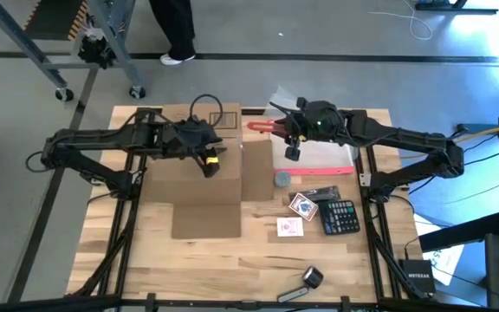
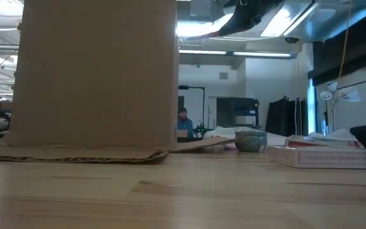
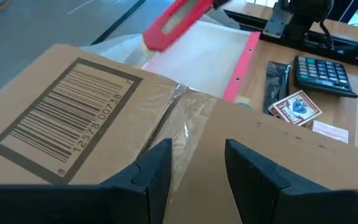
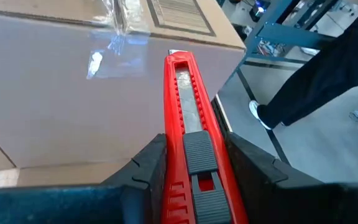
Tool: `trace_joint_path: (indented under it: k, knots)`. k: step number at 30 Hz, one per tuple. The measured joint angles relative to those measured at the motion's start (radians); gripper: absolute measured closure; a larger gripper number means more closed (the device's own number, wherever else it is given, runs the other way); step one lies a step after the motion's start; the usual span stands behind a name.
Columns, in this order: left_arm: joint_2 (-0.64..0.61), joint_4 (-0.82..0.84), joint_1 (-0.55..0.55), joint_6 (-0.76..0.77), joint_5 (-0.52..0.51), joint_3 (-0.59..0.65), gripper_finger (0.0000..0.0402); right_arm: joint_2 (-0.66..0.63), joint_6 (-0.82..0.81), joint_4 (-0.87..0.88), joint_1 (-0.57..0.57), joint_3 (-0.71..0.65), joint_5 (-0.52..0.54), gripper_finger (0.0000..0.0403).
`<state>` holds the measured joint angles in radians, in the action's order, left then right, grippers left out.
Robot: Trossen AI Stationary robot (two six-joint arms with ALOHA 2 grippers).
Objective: Unpack boxes
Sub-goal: Break down box until it is fully flat
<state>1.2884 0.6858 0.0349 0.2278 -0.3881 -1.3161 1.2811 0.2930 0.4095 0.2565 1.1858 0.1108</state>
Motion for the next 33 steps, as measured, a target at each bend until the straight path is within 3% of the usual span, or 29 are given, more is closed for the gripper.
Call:
trace_joint_path:
  k: [20,33]
  knots:
    - [0.002,0.012,0.000,-0.015,0.000,0.000,0.0261,0.035,0.001,-0.073,-0.001,0.000,-0.008,0.0267]
    - [0.002,0.011,0.000,-0.017,0.000,0.000,0.0261,0.046,0.000,-0.033,-0.001,0.002,0.017,0.0267]
